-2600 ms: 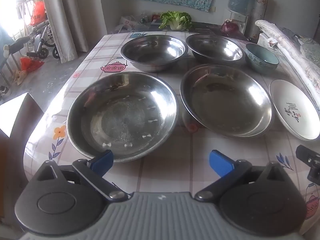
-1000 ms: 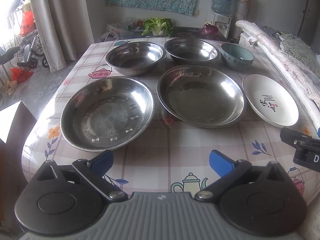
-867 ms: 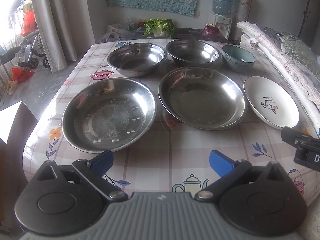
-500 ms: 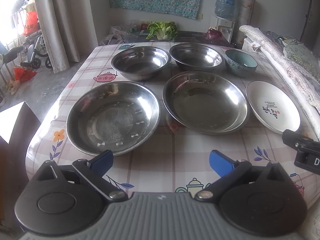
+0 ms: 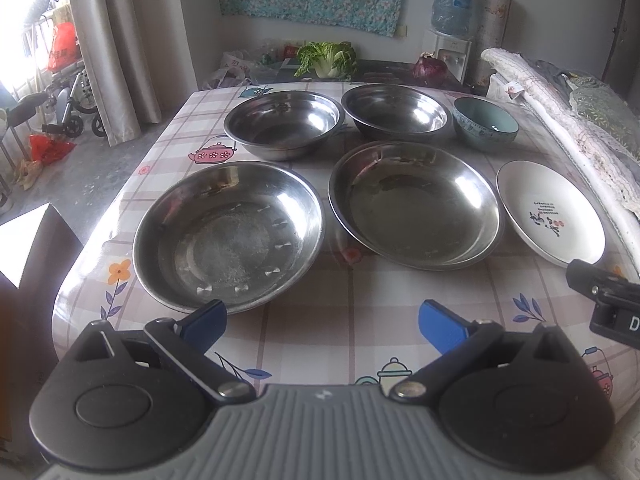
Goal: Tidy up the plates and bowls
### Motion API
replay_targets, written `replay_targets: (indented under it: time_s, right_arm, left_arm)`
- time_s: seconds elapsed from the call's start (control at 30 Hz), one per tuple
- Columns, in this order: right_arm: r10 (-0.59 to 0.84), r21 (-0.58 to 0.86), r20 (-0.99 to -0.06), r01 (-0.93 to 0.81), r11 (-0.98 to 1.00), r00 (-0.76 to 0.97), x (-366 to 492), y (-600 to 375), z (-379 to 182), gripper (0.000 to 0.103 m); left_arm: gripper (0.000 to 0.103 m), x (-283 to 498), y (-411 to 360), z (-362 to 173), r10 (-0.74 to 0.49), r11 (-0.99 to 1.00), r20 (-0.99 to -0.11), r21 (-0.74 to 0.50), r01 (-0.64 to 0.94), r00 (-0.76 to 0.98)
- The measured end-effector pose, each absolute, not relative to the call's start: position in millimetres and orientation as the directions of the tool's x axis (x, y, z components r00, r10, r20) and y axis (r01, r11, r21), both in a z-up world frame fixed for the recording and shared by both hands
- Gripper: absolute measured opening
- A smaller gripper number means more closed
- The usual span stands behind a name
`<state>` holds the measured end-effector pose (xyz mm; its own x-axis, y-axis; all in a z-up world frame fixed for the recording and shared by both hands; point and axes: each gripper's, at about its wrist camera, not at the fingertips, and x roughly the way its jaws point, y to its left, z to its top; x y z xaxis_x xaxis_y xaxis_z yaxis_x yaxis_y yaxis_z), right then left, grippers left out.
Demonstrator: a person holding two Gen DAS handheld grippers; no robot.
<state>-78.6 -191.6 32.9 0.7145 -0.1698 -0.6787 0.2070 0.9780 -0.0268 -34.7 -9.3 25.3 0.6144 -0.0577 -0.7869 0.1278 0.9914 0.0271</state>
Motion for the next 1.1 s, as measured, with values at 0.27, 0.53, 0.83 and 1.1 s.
replay_targets:
  time_s: [0.27,0.53,0.83,1.1]
  right_arm:
    - [-0.170,-0.030,-0.684,0.206,0.978,0.709,-75.8,-189.9,29.3,0.102]
    - [-0.170,-0.031,-0.684,0.205,0.978,0.709,-75.3,-188.8,29.3,0.102]
    - [-0.168,-0.020,-0.690,0.214,0.977,0.704,-72.6,-191.0,22.1,0.102]
    - [-0.136,0.005,-0.620,0.177,0.984,0.773,-46.5,-198.9,37.9,0.102]
  left_arm:
    - [0.103,-31.1,-7.4,22.2,-0.053,0.992,-0.792,0.028,0.123,0.608]
    - [0.103,-31.0,-6.8,20.6,-0.050,0.992,-0.794,0.030,0.122,0.606]
    - [0.103,-27.0,-2.8,19.4,-0.069,0.992,-0.791,0.011,0.127,0.608]
    - [0.103,-6.1,4.0,44.3,-0.089,0.989,-0.722,0.019,0.148,0.686]
